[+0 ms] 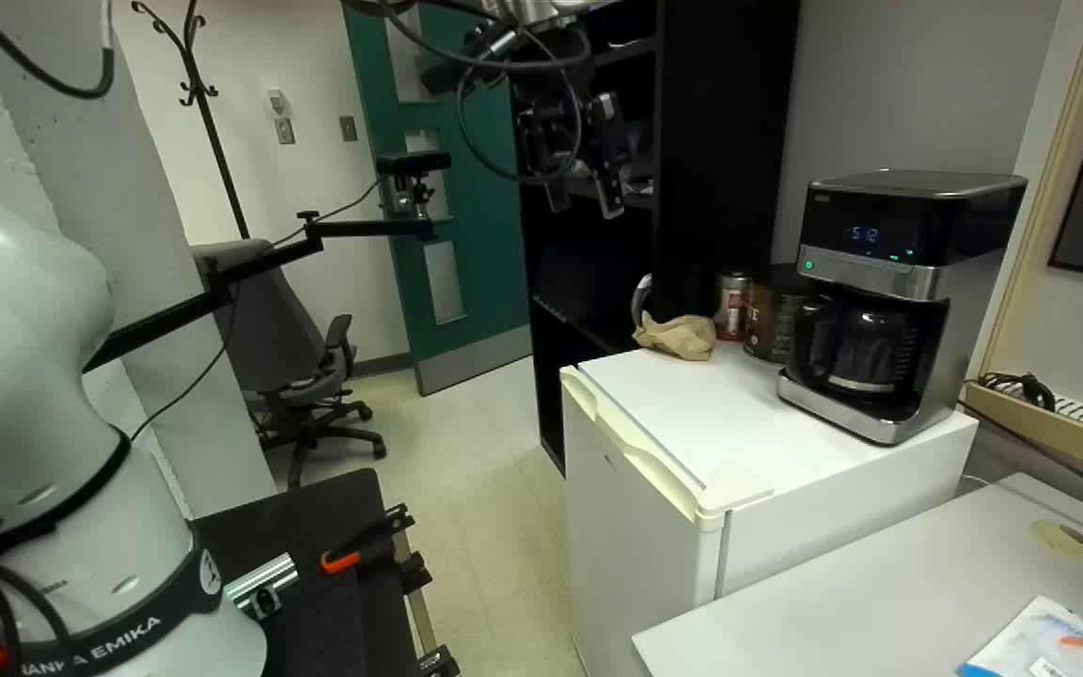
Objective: Press a button on the coffee maker
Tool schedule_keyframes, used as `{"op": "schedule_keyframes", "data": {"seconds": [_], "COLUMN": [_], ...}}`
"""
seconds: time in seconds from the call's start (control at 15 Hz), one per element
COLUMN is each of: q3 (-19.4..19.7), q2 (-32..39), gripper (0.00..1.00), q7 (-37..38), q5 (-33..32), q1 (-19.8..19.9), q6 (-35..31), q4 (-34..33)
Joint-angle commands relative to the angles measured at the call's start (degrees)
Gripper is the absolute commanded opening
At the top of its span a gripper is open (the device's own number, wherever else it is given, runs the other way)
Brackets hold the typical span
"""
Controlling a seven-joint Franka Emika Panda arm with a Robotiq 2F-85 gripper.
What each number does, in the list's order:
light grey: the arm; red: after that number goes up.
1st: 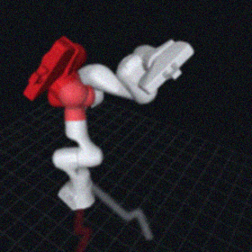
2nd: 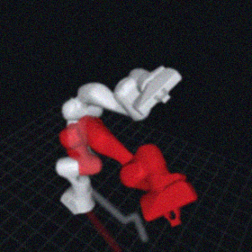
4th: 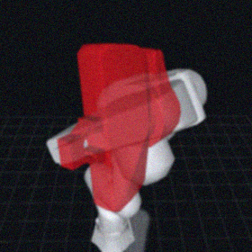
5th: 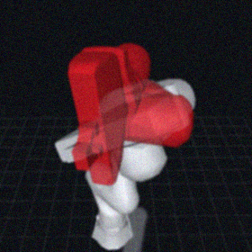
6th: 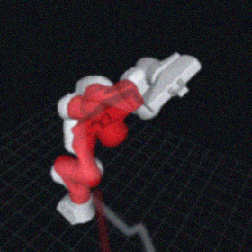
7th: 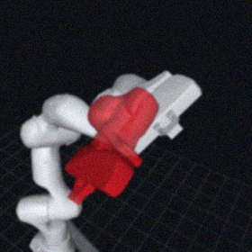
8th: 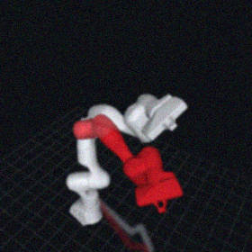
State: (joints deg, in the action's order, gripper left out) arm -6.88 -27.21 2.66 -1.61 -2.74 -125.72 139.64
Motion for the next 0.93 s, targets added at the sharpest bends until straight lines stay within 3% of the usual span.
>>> {"op": "schedule_keyframes", "data": {"seconds": [0.0,0.87], "q3": [0.49,0.44], "q2": [0.05,1.79], "gripper": [1.0,1.0], "q7": [0.24,0.6], "q5": [-0.3,-0.52], "q1": [-0.56,-0.24], "q6": [0.19,-0.38], "q4": [-0.14,-1.69]}}
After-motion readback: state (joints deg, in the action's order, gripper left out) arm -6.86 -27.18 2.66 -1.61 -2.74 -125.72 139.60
